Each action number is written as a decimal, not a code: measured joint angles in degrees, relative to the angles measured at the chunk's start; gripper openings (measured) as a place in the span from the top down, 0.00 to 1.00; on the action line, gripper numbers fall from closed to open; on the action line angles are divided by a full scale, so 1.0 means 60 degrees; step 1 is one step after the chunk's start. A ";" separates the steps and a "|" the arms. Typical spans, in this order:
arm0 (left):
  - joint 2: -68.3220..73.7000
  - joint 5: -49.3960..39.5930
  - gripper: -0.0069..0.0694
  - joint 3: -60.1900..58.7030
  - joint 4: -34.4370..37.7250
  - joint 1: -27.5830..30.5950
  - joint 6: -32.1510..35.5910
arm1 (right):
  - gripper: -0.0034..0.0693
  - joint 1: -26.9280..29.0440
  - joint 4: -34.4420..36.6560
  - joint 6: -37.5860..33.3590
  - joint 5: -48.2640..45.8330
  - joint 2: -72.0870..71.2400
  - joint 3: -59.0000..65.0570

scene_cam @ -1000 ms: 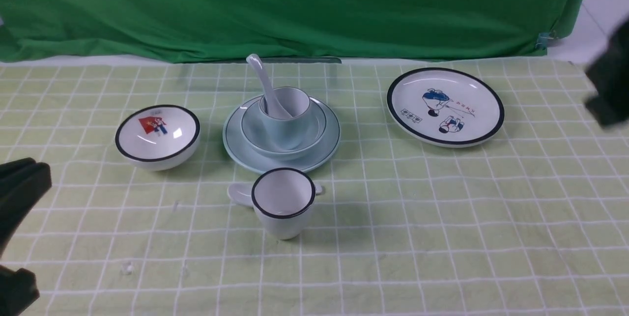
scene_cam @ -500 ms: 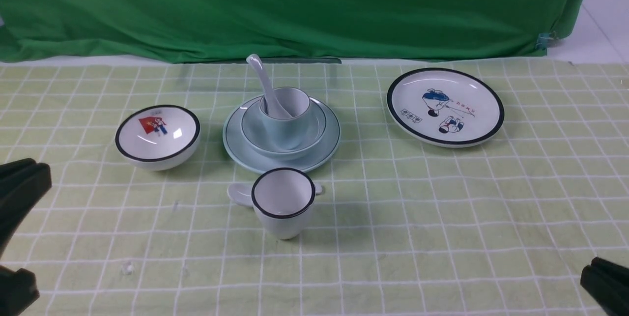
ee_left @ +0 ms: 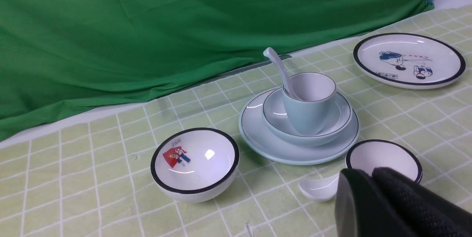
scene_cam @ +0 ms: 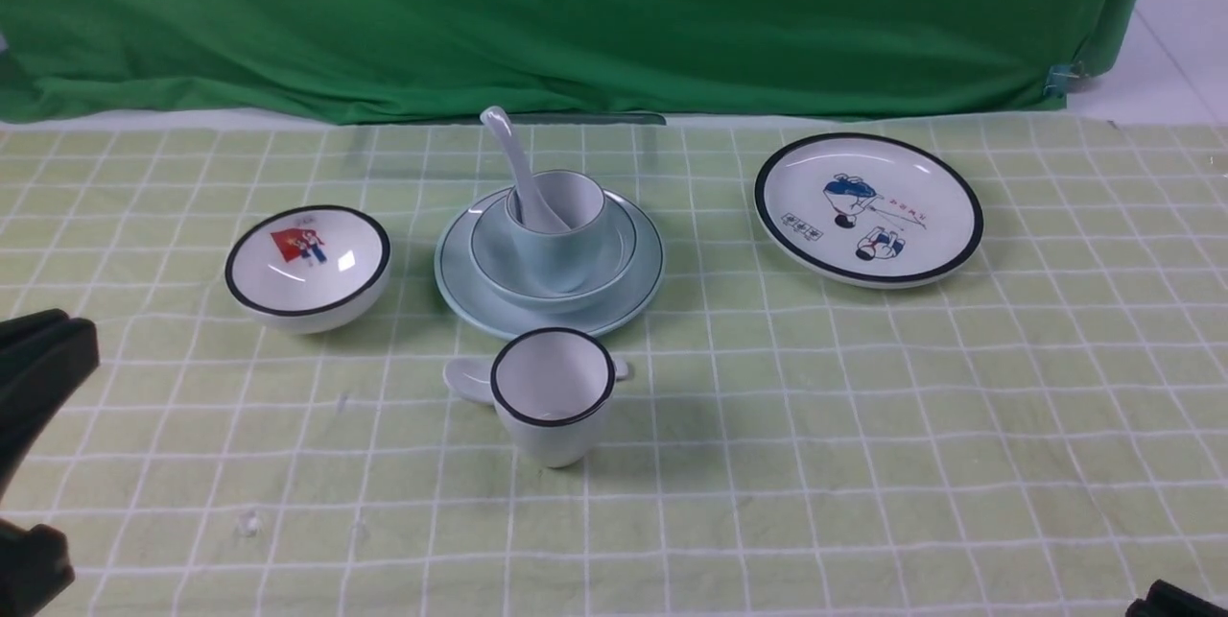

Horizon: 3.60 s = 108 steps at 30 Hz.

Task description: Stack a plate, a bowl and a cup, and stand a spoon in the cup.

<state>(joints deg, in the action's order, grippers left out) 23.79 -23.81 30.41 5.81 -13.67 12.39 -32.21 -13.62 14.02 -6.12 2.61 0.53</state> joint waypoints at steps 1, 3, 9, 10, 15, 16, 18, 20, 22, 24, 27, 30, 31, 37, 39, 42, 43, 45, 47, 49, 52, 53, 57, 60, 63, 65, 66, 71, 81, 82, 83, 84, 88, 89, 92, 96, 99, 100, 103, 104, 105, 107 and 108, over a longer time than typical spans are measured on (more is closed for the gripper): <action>0.0000 0.0000 0.92 0.0000 -0.0009 0.0000 0.0000 | 0.78 0.0276 0.0073 0.0008 -0.0108 -0.0181 0.0000; 0.0000 -0.0020 0.92 0.0000 -0.0019 0.0000 0.0000 | 0.78 0.0628 0.0219 0.0008 -0.0262 -0.0323 0.0000; 0.0000 -0.0086 0.92 0.0000 -0.0038 0.0000 0.0000 | 0.77 0.3402 0.1772 -0.1608 -0.0869 -0.0435 0.0000; 0.0000 -0.0086 0.92 0.0000 -0.0038 0.0000 0.0000 | 0.77 0.3672 0.1835 -0.1838 -0.0867 -0.0435 0.0000; 0.0000 -0.0086 0.92 0.0000 -0.0059 0.0000 0.0000 | 0.77 0.4084 0.1997 -0.2337 -0.0889 -0.0439 0.0000; 0.0000 -0.0086 0.92 0.0000 -0.0059 0.0000 0.0000 | 0.78 0.4107 0.2046 -0.2337 -0.0898 -0.0439 0.0000; 0.0000 -0.0086 0.92 0.0000 -0.0067 0.0000 0.0000 | 0.78 0.4125 0.2174 -0.2276 -0.0932 -0.0439 0.0000; 0.0000 -0.0086 0.92 0.0000 -0.0067 0.0000 0.0000 | 0.78 0.4145 0.2270 -0.2276 -0.0941 -0.0439 0.0000; 0.0000 -0.0086 0.92 0.0000 -0.0067 0.0000 0.0000 | 0.77 0.4144 0.2270 -0.2265 -0.0961 -0.0439 0.0000; 0.0000 -0.0086 0.92 0.0000 -0.0067 0.0000 0.0000 | 0.77 0.4144 0.2270 -0.2265 -0.0972 -0.0439 0.0000; 0.0000 -0.0086 0.92 0.0000 -0.0067 0.0000 0.0000 | 0.76 0.4144 0.2270 -0.2265 -0.1000 -0.0439 0.0000; 0.0000 -0.0086 0.92 0.0000 -0.0067 0.0000 0.0000 | 0.75 0.4144 0.2270 -0.2265 -0.1008 -0.0439 0.0000; 0.0000 -0.0086 0.92 0.0000 -0.0067 0.0000 0.0009 | 0.74 0.4144 0.2270 -0.2265 -0.1008 -0.0439 0.0000; -0.0133 -0.0121 0.92 0.0000 -0.0067 0.0000 0.0018 | 0.72 0.4144 0.2270 -0.2265 -0.1008 -0.0439 0.0000; -0.0296 -0.0162 0.92 0.0000 -0.0067 0.0040 0.0018 | 0.71 0.4144 0.2270 -0.2265 -0.1020 -0.0439 0.0000; -0.1073 -0.0197 0.92 -0.0009 0.0114 0.0624 0.0018 | 0.70 0.4144 0.2270 -0.2265 -0.1020 -0.0439 0.0000; -0.1532 -0.0189 0.92 -0.0009 0.0174 0.1091 0.0018 | 0.70 0.4144 0.2270 -0.2265 -0.1031 -0.0439 0.0000; -0.2071 -0.0166 0.92 -0.0009 0.0038 0.1752 0.0018 | 0.69 0.4144 0.2270 -0.2265 -0.1031 -0.0439 0.0000; -0.2352 -0.0099 0.92 -0.0009 -0.0036 0.2144 0.0018 | 0.69 0.4144 0.2270 -0.2265 -0.1039 -0.0439 0.0000; -0.2777 0.0013 0.92 -0.0096 0.0380 0.2810 0.0018 | 0.68 0.4144 0.2270 -0.2258 -0.1039 -0.0439 0.0000; -0.3125 0.0131 0.92 -0.0434 0.0988 0.3362 0.0018 | 0.67 0.4144 0.2270 -0.2258 -0.1039 -0.0439 0.0000; -0.3347 0.0207 0.92 -0.1038 0.1484 0.3635 0.0035 | 0.66 0.4144 0.2270 -0.2258 -0.1039 -0.0439 0.0000; -0.3851 0.0715 0.92 -0.2783 0.2078 0.3833 0.0580 | 0.65 0.4144 0.2270 -0.2258 -0.1039 -0.0439 0.0000; -0.3941 0.1810 0.92 -0.4406 0.2194 0.3809 0.0820 | 0.64 0.4144 0.2270 -0.2258 -0.1028 -0.0439 0.0000; -0.3941 0.1762 0.92 -0.5063 0.1916 0.3803 0.0981 | 0.63 0.4144 0.2270 -0.2266 -0.1045 -0.0439 0.0000; -0.3941 0.1102 0.92 -0.5094 0.1329 0.3768 0.1042 | 0.63 0.4144 0.2270 -0.2266 -0.1045 -0.0439 0.0000; -0.3941 0.1062 0.92 -0.5094 0.1275 0.3752 0.1040 | 0.63 0.4144 0.2270 -0.2266 -0.1045 -0.0439 0.0000; -0.3941 0.0739 0.92 -0.5124 0.0723 0.3269 0.1130 | 0.62 0.4144 0.2270 -0.2266 -0.1045 -0.0439 0.0000; -0.3941 0.0735 0.92 -0.5124 0.0567 0.2755 0.0710 | 0.62 0.4144 0.2270 -0.2255 -0.1045 -0.0439 0.0000; -0.3941 0.0744 0.92 -0.5124 0.0540 0.2755 0.0710 | 0.62 0.4144 0.2270 -0.2255 -0.1045 -0.0439 0.0000; -0.3941 0.0744 0.92 -0.5124 0.0540 0.2755 0.0706 | 0.62 0.4144 0.2270 -0.2255 -0.1045 -0.0439 0.0000; -0.3941 0.0756 0.92 -0.5124 0.0540 0.2755 0.0698 | 0.62 0.4144 0.2270 -0.2255 -0.1045 -0.0439 0.0000; -0.3941 0.1118 0.92 -0.5124 0.0540 0.2755 0.0026 | 0.62 0.4144 0.2270 -0.2255 -0.1045 -0.0439 0.0000; -0.3941 0.1207 0.92 -0.5124 0.0540 0.2755 -0.0252 | 0.62 0.4144 0.2270 -0.2255 -0.1045 -0.0439 0.0000; -0.3941 0.1475 0.92 -0.5129 0.0204 0.2755 -0.1463 | 0.62 0.4144 0.2270 -0.2255 -0.1045 -0.0439 0.0000; -0.3941 0.1568 0.92 -0.5129 -0.0449 0.2755 -0.2788 | 0.62 0.4144 0.2270 -0.2255 -0.1045 -0.0439 0.0000; -0.3941 0.1568 0.92 -0.5129 -0.0546 0.2755 -0.2932 | 0.62 0.4144 0.2270 -0.2255 -0.1045 -0.0439 0.0000; -0.3941 0.1570 0.92 -0.5129 -0.0567 0.2755 -0.2931 | 0.62 0.4144 0.2270 -0.2255 -0.1045 -0.0439 0.0000; -0.3941 0.1579 0.92 -0.5129 -0.0646 0.2755 -0.2901 | 0.62 0.4144 0.2270 -0.2245 -0.1045 -0.0439 0.0000; -0.3941 0.1579 0.92 -0.5129 -0.0687 0.2755 -0.2817 | 0.62 0.4144 0.2270 -0.2245 -0.1045 -0.0439 0.0000; -0.3941 0.1579 0.92 -0.5129 -0.0696 0.2755 -0.2816 | 0.62 0.4144 0.2270 -0.2245 -0.1045 -0.0439 0.0000; -0.3941 0.1579 0.92 -0.5129 -0.0717 0.2755 -0.2770 | 0.62 0.4144 0.2270 -0.2245 -0.1045 -0.0439 0.0000; -0.3941 0.1579 0.92 -0.5129 -0.0717 0.2755 -0.2762 | 0.62 0.4144 0.2270 -0.2245 -0.1045 -0.0439 0.0000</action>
<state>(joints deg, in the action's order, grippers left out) 0.14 -14.33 -0.36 1.50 2.86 -4.18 -7.35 0.00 0.55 -12.38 -0.02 0.53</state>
